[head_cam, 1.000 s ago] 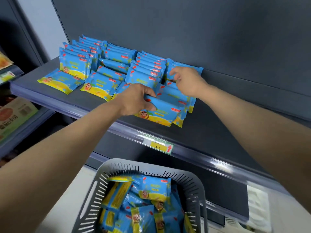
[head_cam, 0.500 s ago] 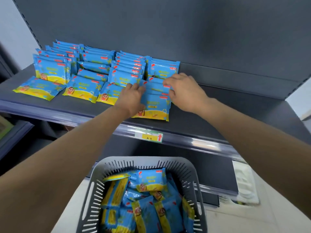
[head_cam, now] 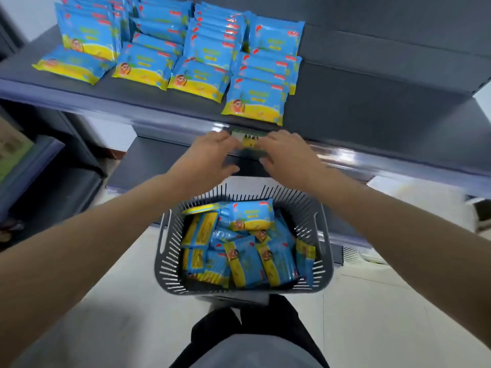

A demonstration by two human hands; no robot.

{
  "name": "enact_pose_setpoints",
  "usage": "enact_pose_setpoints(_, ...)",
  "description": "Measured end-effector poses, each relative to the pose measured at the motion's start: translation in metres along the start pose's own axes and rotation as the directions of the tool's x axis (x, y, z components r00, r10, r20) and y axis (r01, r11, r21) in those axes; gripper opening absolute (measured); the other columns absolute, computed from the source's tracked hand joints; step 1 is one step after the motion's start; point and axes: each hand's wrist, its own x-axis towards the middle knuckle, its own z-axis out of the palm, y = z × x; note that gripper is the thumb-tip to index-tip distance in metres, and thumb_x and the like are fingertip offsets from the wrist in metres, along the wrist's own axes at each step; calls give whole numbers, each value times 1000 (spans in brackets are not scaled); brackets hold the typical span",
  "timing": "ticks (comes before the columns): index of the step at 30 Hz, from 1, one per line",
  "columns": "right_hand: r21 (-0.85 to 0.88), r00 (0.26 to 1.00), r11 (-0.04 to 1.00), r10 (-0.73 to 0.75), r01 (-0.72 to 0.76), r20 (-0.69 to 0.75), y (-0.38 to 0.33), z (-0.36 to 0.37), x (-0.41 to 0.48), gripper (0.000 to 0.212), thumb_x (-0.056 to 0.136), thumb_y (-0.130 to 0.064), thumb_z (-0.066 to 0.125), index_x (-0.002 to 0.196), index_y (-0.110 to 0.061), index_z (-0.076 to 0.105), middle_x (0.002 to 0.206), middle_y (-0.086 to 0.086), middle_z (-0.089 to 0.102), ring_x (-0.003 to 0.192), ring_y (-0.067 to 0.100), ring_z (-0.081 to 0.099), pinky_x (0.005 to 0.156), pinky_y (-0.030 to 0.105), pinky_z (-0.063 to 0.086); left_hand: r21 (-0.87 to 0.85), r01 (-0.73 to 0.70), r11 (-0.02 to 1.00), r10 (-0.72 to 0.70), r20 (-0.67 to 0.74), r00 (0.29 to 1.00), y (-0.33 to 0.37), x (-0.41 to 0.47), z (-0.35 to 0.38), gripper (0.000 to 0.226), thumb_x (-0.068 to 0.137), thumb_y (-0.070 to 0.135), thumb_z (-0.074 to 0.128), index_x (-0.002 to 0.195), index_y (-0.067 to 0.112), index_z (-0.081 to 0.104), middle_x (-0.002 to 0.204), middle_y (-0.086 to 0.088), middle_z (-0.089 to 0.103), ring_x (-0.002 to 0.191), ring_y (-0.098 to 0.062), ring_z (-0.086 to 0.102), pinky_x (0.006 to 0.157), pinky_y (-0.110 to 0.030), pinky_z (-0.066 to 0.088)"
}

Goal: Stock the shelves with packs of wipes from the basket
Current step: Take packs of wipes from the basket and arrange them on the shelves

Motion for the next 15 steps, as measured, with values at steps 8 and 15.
enact_pose_setpoints(8, -46, 875, 998, 68, -53, 479, -8, 107, -38, 33, 90, -21, 50, 122, -10, 51, 123, 15, 56, 113, 34, 51, 92, 40, 44, -13, 140, 990, -127, 338, 932, -21, -63, 97, 42, 82, 21, 68, 121, 10, 57, 119, -10, 57, 111, -28, 52, 97, -35, 39)
enact_pose_setpoints(15, -164, 653, 981, 190, -100, 733, 3, 166, -67, 42, 86, -16, 59, 127, -11, 47, 120, 12, 56, 105, 32, 53, 81, 36, 45, -13, 164, 986, -128, 570, 812, -13, -72, 161, 53, 84, 22, 66, 133, 14, 47, 133, -7, 48, 121, -26, 46, 100, -36, 38)
